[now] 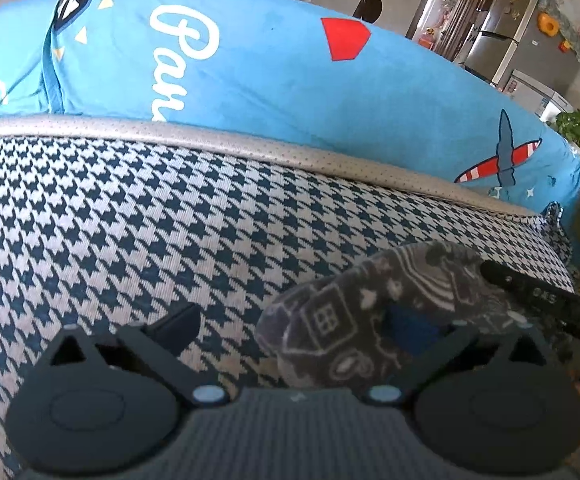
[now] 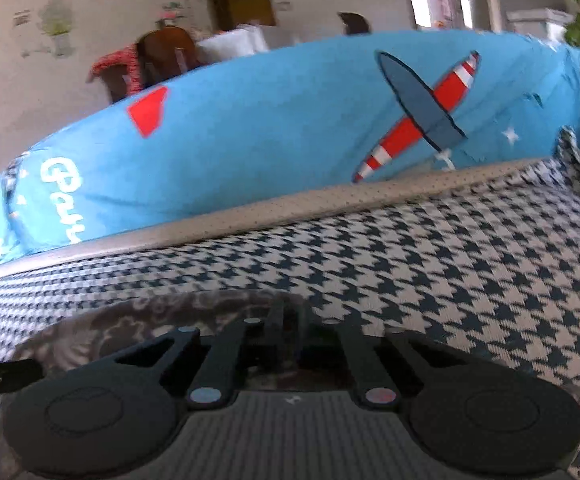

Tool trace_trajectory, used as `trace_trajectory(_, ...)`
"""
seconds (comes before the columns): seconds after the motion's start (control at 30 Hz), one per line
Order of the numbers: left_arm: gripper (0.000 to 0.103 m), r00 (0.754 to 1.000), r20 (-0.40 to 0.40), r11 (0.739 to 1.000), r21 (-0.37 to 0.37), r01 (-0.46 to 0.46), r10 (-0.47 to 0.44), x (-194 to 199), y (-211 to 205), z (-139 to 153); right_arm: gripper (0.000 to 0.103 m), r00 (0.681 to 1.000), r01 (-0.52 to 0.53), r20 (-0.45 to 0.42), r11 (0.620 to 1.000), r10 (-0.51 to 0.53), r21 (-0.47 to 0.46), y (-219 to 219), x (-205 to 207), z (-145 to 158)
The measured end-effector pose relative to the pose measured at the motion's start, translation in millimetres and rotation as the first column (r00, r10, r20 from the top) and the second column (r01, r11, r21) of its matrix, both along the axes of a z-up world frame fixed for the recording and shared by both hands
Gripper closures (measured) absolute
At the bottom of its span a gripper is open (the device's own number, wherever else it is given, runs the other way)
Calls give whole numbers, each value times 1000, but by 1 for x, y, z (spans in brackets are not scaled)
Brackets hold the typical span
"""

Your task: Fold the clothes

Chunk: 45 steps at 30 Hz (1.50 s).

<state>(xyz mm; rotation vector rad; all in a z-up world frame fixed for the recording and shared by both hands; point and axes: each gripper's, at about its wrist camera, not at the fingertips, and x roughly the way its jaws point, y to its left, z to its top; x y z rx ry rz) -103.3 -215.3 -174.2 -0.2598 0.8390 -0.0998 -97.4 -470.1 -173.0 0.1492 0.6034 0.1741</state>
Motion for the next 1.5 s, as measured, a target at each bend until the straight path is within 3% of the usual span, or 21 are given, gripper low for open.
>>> trace_trajectory(0.1,0,1000,-2,1000,0,-2,2,1,1,-1,83,1000,-24,8,999,24,28,-3,-14,10)
trace_trajectory(0.47,0,1000,4,1000,-4,4,-4,4,3,-4,83,996,-92,23,995,91,47,-14,-75,43)
trace_trajectory(0.7,0,1000,10,1000,-9,6,-6,3,2,-4,83,989,-89,-125,995,83,-41,-8,-73,11)
trace_trajectory(0.8,0,1000,16,1000,3,8,-8,2,1,-3,84,990,-87,-118,994,80,-62,-3,-74,8)
trace_trajectory(1.03,0,1000,-1,1000,-23,1,-1,1,4,-2,83,992,-71,-103,997,70,-5,-12,-79,14)
trace_trajectory(1.17,0,1000,19,1000,23,4,-4,-7,-3,11,81,997,-44,-66,999,44,2,-17,-85,23)
trace_trajectory(1.37,0,996,45,997,-8,76,-75,-36,-11,29,81,999,0,-51,1000,1,19,-27,-102,30)
trace_trajectory(1.5,0,990,56,992,29,125,-126,-62,-20,30,79,999,14,-40,999,-12,52,-35,-120,32)
